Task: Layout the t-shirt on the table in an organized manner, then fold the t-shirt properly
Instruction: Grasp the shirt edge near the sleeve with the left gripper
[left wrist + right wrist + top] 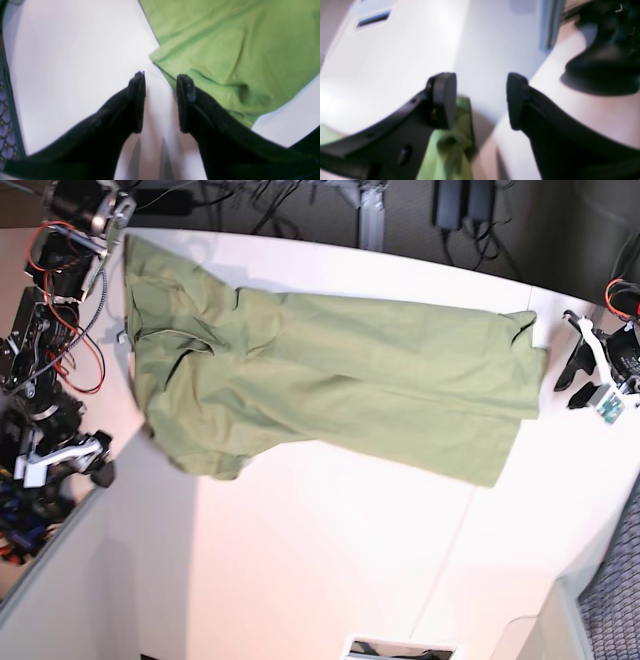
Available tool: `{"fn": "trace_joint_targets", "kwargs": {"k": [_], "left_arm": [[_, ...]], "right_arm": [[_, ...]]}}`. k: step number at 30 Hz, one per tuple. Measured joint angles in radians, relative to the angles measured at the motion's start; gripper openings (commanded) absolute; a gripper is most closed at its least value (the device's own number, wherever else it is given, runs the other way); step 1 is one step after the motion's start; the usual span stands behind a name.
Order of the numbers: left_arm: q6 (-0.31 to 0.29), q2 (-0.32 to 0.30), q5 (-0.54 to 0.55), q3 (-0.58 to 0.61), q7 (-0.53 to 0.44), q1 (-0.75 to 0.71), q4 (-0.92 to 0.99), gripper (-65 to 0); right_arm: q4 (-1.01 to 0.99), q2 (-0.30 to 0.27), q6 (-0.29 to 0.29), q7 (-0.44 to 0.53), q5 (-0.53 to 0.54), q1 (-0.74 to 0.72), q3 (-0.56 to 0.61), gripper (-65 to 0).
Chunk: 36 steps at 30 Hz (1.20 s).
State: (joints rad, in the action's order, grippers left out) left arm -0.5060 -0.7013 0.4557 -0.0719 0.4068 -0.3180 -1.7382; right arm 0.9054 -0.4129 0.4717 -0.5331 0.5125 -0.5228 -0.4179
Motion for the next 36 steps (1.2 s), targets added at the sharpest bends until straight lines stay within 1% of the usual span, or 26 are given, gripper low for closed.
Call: {"fn": "trace_joint_targets", "kwargs": {"k": [2,3,5,6,7,10,12,16,20,21,22,25,26,28,30,32,36], "left_arm": [[-0.004,0.001,0.000,0.000,-0.002,-0.008,0.000,-40.3],[-0.004,0.001,0.000,0.000,-0.002,-0.008,0.000,-40.3],[-0.003,0.000,0.000,0.000,-0.008,-0.005,0.000,-40.3],[-0.003,0.000,0.000,0.000,-0.011,-0.004,0.000,-40.3],[-0.003,0.000,0.000,0.000,-0.011,-0.003,0.000,-40.3],[-0.004,0.000,0.010,0.000,-0.011,-0.005,0.000,-40.3],[-0.003,0.000,0.016,0.000,-0.016,-0.003,0.000,-40.3],[-0.003,0.000,0.016,0.000,-0.019,-0.003,0.000,-40.3],[-0.004,0.001,0.016,0.000,-0.022,0.008,0.000,-40.3],[-0.003,0.001,0.016,0.000,-0.022,0.017,0.000,-40.2],[-0.003,0.000,0.028,0.000,-0.026,0.029,0.000,-40.2],[-0.004,0.001,0.044,0.000,-0.028,0.064,0.000,-39.9],[-0.006,0.001,0.046,0.000,-0.025,0.079,0.000,-38.8],[-0.005,0.001,0.047,0.000,-0.026,0.114,0.000,-37.8],[0.002,0.006,0.049,-0.001,-0.030,0.156,0.014,-37.8],[0.021,0.035,0.050,-0.002,-0.030,0.218,0.060,-37.7],[0.019,0.116,0.073,0.007,-0.035,0.373,0.243,-37.6]], "right_arm": [[-0.161,0.026,-0.005,0.047,-0.051,-0.063,-0.001,-26.9],[-0.233,0.040,-0.008,0.070,-0.069,-0.084,0.000,-26.6],[-0.349,0.071,-0.008,0.093,-0.089,-0.104,0.001,-26.6],[-0.380,0.090,0.008,0.139,-0.078,-0.103,0.000,-26.6],[-0.396,0.102,0.008,0.136,-0.076,-0.104,-0.001,-26.6],[-0.401,0.139,0.009,0.144,-0.162,-0.117,-0.001,-26.6],[-0.400,0.159,0.008,0.161,-0.169,-0.117,-0.001,-26.6],[-0.397,0.167,0.010,0.166,-0.167,-0.117,-0.001,-26.9],[-0.371,0.167,0.011,0.150,-0.172,-0.114,0.000,-27.0],[-0.363,0.167,0.010,0.146,-0.174,-0.111,0.000,-28.4],[-0.355,0.167,0.010,0.146,-0.176,-0.108,0.000,-31.5],[-0.330,0.170,0.005,0.118,-0.192,-0.106,0.000,-45.0],[-0.325,0.170,0.003,0.112,-0.193,-0.103,0.000,-49.2],[-0.312,0.170,0.003,0.112,-0.194,-0.101,0.000,-56.4],[-0.303,0.170,0.003,0.113,-0.195,-0.101,0.000,-65.0],[-0.301,0.170,0.003,0.112,-0.192,-0.104,0.000,-65.0],[-0.301,0.170,0.003,0.101,-0.194,-0.101,0.002,-65.0]]}}
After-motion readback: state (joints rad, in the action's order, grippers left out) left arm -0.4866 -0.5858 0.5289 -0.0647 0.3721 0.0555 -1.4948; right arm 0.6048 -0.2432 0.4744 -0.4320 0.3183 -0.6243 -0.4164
